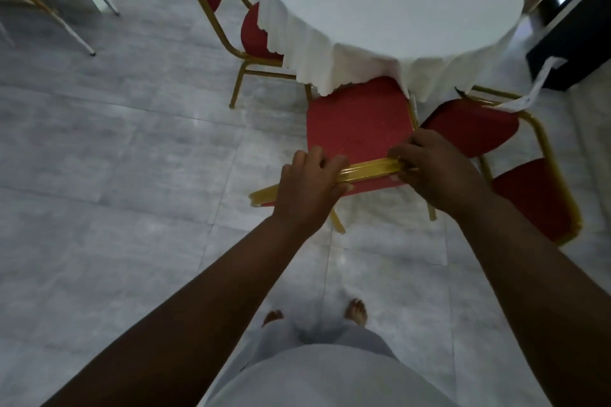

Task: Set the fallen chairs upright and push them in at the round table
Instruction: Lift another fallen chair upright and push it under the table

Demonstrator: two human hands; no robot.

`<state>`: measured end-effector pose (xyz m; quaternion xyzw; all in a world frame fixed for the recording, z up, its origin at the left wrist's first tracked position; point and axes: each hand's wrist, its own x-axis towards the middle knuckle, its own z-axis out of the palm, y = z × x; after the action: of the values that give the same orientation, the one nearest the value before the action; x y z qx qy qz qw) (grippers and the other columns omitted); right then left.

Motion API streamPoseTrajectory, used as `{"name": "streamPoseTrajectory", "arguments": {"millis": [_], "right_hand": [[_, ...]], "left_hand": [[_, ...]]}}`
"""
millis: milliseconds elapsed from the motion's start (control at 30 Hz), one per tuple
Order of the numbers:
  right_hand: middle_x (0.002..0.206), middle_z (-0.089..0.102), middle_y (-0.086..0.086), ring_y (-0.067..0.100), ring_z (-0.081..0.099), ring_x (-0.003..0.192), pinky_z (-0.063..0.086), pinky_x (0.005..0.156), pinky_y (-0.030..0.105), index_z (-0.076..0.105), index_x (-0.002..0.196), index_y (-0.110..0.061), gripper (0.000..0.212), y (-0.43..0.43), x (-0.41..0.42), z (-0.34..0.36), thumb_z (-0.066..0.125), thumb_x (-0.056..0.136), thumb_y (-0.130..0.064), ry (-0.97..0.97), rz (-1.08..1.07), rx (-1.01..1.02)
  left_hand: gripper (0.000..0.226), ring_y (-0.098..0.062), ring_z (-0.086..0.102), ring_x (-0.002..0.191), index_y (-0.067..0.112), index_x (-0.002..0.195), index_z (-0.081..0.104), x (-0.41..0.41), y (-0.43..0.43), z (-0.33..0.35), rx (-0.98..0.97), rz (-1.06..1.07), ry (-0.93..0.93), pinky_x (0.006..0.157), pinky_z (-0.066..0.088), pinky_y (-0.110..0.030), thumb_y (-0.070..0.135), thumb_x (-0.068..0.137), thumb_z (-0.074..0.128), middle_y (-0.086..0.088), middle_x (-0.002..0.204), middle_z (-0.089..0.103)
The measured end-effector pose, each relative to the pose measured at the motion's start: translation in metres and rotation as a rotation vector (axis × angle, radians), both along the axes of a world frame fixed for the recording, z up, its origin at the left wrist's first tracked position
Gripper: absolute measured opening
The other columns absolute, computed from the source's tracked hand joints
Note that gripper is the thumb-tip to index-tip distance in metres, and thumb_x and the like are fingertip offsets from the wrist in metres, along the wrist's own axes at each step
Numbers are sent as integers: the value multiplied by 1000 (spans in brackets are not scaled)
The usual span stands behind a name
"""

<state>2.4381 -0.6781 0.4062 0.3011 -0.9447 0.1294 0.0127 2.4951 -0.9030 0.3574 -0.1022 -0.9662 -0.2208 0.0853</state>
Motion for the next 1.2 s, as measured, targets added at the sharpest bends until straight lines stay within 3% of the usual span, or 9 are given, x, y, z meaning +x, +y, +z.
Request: {"name": "streamPoseTrajectory", "arguments": {"millis": [167, 233, 567, 700, 867, 1067, 1200], "right_hand": [[92, 57, 8, 26, 51, 87, 46, 68, 39, 69, 106, -11, 37, 65, -11, -1, 80, 71, -8, 6, -32, -39], [93, 58, 9, 27, 51, 87, 47, 69, 42, 69, 105, -10, 36, 88, -14, -4, 80, 71, -5, 3, -41, -62], [98, 58, 6, 21, 50, 87, 40, 71, 32, 66, 110, -9, 39, 215, -33, -24, 78, 74, -2, 2, -123, -135], [98, 57, 4, 20, 48, 88, 33, 72, 29, 66, 106, -11, 34, 233, -26, -38, 77, 75, -5, -19, -174, -175], [95, 55, 5, 23, 50, 88, 38, 70, 30, 65, 105, -11, 30, 244, -19, -57, 71, 78, -1, -49, -212, -213], [94, 52, -1, 14, 43, 84, 32, 67, 17, 64, 104, -14, 30, 237, -17, -75, 71, 78, 0, -79, -247, -226], [95, 57, 5, 16, 50, 84, 41, 67, 25, 65, 104, -11, 32, 223, -15, -74, 76, 75, -2, -65, -293, -215]], "left_hand": [[43, -20, 49, 95, 21, 118, 58, -3, -17, -23, 55, 3, -155, 68, 46, -34, 37, 81, 74, -4, 107, 54], [39, -21, 49, 96, 19, 118, 59, 2, -27, -36, 76, 10, -197, 69, 49, -38, 27, 83, 74, -4, 108, 54], [33, -18, 46, 91, 16, 114, 59, -46, 71, -29, 29, -93, -131, 69, 50, -38, 12, 84, 71, -5, 104, 53], [33, -19, 47, 92, 13, 114, 60, -53, 89, -23, -7, -104, -118, 69, 51, -38, 11, 84, 71, -6, 104, 53], [31, -18, 47, 89, 14, 113, 61, -57, 100, -21, -51, -135, -98, 64, 51, -37, 13, 84, 71, -6, 102, 55], [32, -13, 43, 89, 14, 112, 62, -65, 94, -26, -64, -139, -89, 63, 46, -30, 12, 82, 73, -5, 102, 56], [32, -14, 45, 90, 18, 112, 62, -66, 84, -31, -63, -117, -86, 62, 48, -30, 15, 83, 74, -4, 101, 55]]}}
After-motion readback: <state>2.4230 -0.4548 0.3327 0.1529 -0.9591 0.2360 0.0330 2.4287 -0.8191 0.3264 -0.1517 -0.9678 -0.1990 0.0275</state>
